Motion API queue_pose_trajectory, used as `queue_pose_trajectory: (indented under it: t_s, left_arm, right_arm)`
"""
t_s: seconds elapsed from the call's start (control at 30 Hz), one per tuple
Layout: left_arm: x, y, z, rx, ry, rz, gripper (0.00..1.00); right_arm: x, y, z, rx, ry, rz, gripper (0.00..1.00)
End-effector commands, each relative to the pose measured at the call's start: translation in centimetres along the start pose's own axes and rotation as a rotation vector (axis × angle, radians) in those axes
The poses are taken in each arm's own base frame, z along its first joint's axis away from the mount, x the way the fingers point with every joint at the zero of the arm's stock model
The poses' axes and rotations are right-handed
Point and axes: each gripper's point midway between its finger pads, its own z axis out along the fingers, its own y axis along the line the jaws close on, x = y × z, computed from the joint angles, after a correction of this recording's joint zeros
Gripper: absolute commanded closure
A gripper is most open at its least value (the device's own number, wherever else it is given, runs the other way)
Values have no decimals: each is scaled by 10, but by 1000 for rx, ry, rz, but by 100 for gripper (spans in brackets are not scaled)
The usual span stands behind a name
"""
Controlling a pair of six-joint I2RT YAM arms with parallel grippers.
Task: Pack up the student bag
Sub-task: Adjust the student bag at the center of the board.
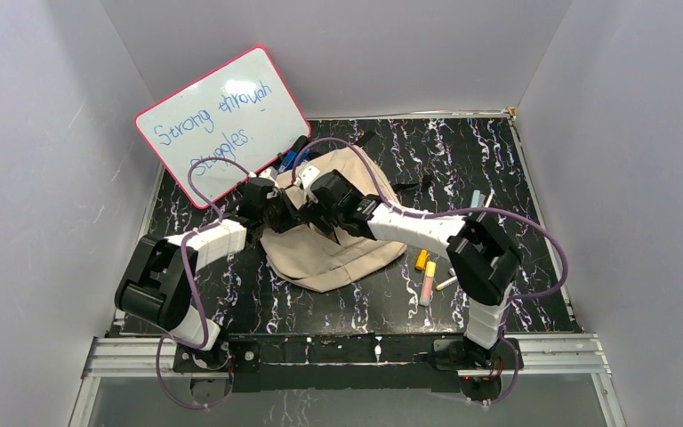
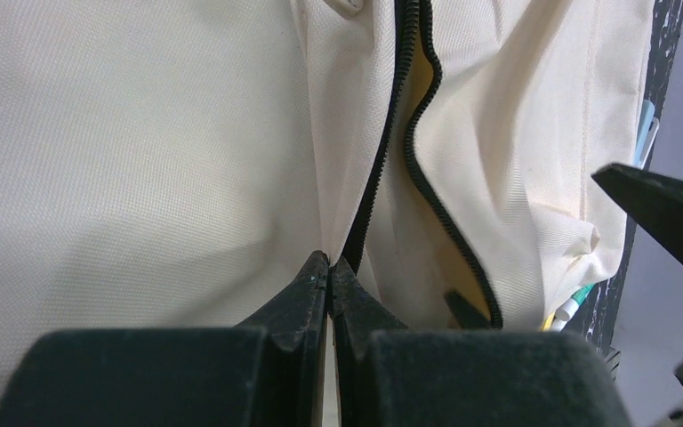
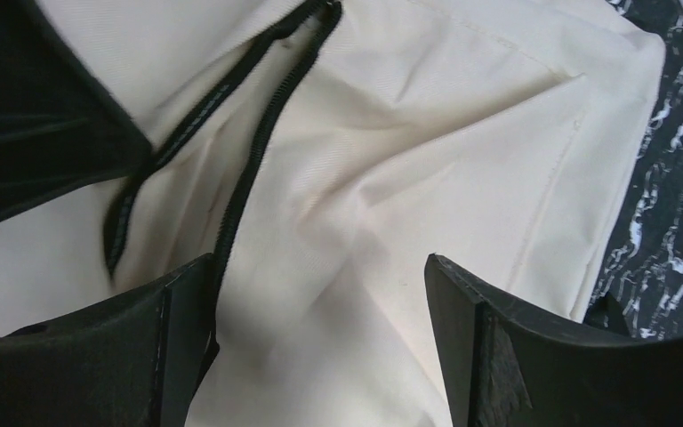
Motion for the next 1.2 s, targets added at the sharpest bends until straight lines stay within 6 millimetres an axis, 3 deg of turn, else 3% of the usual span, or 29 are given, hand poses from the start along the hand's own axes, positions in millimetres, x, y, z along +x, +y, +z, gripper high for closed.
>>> queue_pose_trajectory:
  t_s: [0.0,0.17,0.27,0.33,0.43,0.67,0.8,0.93,1.07,1.17]
  left_arm:
    - [4,-1,-10,10,5,-1,100]
    - [5,0,-9,10,7,-4,100]
    - [5,-1,-9,13,7,-8,100]
    - [5,-1,-8,14,9,-8,100]
    - [5,-1,-8,14,9,-7,100]
    - [6,0,-7,15,9,-13,100]
    - [4,-4,-7,26,13,2,100]
    - [3,-8,-7,39,16,15,100]
    - [1,-17,-5,72,35,20,100]
    - [-4,-25,-5,94,35,22,100]
  right_arm:
    - [-8,-29,8,185,-38,-42,10]
    - [-12,-34,5,205,-57,-33,23]
    - [-22,-37,-4,206,-95,-9,37]
    - [-30,-38,-11,194,-124,9,53]
    - [-42,-39,-21,179,-158,35,65]
    - [-55,-57,-40,245,-186,112,69]
    - [-50,-70,-40,278,-180,148,68]
    - [-50,-78,-40,246,-178,203,75]
    - [-66,-60,-46,111,-237,174,81]
    - [-76,-47,-54,24,-274,185,73]
